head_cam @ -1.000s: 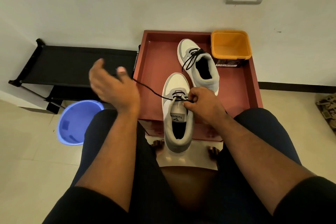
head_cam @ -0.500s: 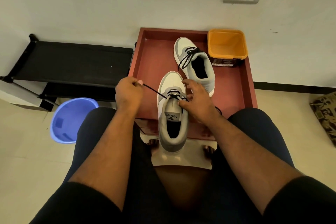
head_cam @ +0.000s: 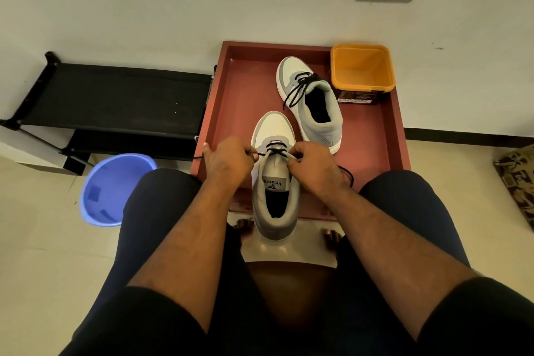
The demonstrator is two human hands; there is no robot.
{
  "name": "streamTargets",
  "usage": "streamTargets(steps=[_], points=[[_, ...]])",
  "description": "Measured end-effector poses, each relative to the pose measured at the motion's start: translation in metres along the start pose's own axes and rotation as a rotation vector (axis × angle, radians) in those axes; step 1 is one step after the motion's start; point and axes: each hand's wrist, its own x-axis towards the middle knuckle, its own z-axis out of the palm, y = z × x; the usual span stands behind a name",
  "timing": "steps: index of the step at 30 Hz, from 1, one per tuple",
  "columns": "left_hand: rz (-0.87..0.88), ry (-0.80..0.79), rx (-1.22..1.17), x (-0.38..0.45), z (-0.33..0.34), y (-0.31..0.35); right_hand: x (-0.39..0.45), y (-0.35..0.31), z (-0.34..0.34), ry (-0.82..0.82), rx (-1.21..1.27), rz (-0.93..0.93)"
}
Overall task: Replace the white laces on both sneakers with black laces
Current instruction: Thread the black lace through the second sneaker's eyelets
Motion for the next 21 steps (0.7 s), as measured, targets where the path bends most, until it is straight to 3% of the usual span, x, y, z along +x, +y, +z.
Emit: streamTargets(steps=[6, 11, 16, 21], points=[[-0.080, 0.152, -0.067, -0.006, 0.010, -0.001, -0.001, 0.001, 0.001, -0.008, -0.020, -0.014], [-0.055, 0.116, -0.279, -0.002, 0.011, -0.003, 0.008, 0.011, -0.008, -0.129, 0.311, 0.125], [-0.070, 0.110, -0.361, 0.000, 0.007, -0.007, 0.013, 0.021, -0.014, -0.169, -0.040, -0.034], [-0.050, 0.114, -0.374, -0.002, 0.008, -0.003, 0.014, 0.017, -0.002, -0.078, -0.124, -0.176]])
